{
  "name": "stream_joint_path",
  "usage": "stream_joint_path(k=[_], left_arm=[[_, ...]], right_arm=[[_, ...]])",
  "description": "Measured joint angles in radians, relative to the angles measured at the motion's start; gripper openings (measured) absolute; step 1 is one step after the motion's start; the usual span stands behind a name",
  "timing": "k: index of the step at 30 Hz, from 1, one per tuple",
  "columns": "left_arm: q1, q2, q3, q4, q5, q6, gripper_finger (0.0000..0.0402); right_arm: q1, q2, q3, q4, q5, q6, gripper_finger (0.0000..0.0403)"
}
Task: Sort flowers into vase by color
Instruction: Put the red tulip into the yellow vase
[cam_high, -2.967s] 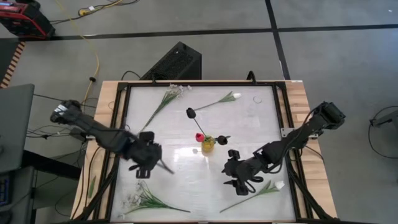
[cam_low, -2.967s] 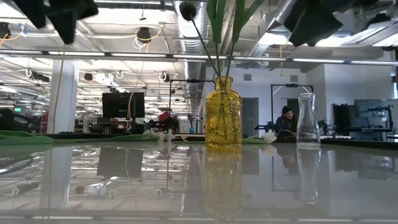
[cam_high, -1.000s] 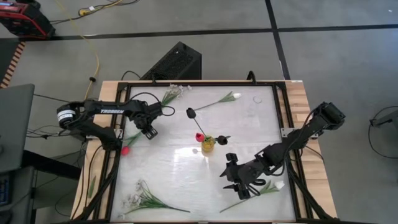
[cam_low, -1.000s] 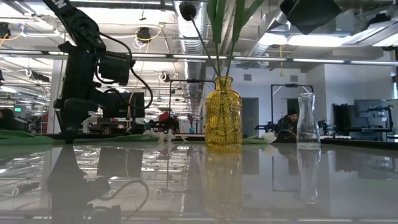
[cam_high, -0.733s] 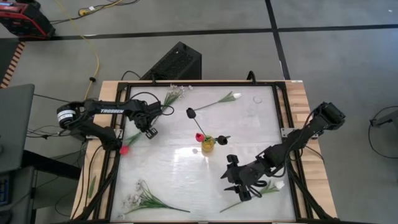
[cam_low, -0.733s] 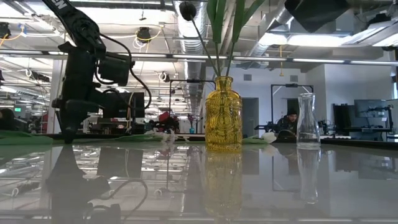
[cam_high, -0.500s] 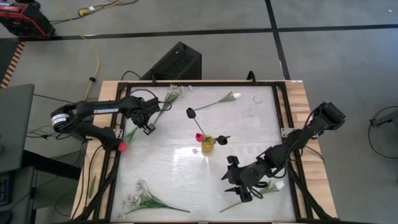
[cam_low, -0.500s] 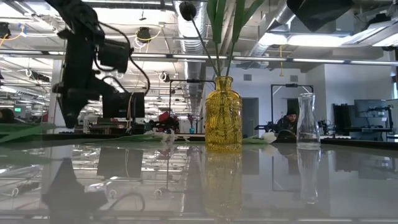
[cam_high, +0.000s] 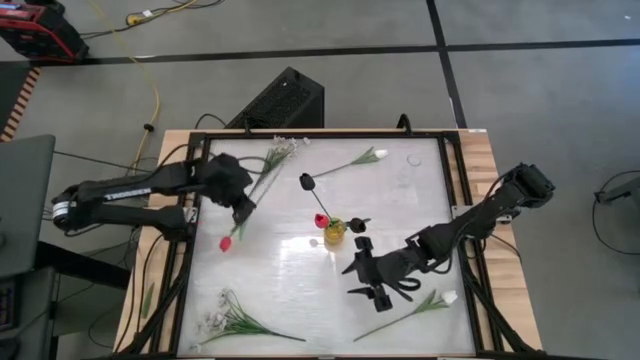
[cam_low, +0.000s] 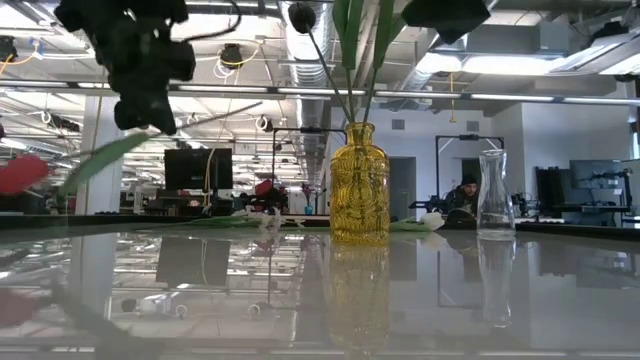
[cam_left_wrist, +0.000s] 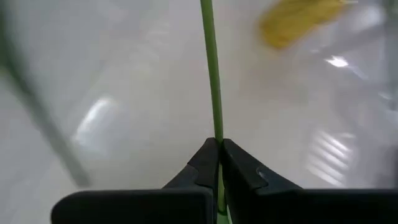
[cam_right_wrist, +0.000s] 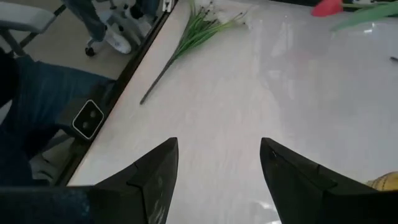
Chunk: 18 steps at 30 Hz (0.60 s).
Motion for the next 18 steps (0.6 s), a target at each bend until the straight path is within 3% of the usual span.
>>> stream_joint_path(k=[3,9,13,18], left_arm=[[-0.102,-0.023,-0.031,0.047,0.018,-0.077,0.0000],[-0.322,-0.021,-0.046,0.230,0.029,-0.189,0.0000],[-0.428,-0.012,-0.047,0.248,0.030,-0.264,0.0000],[-0.536,-0.001,-0.047,0.430,0.069,-0.235,0.0000]], right_arm=[[0.004,0.000,0.000,0.000,-0.001,-0.030,0.0253],[0.025,0.000,0.000,0.054,0.000,-0.246,0.0253],[0.032,0.000,0.000,0.112,-0.001,-0.401,0.0253],[0.032,0.000,0.000,0.191,-0.001,-0.542,0.0253]])
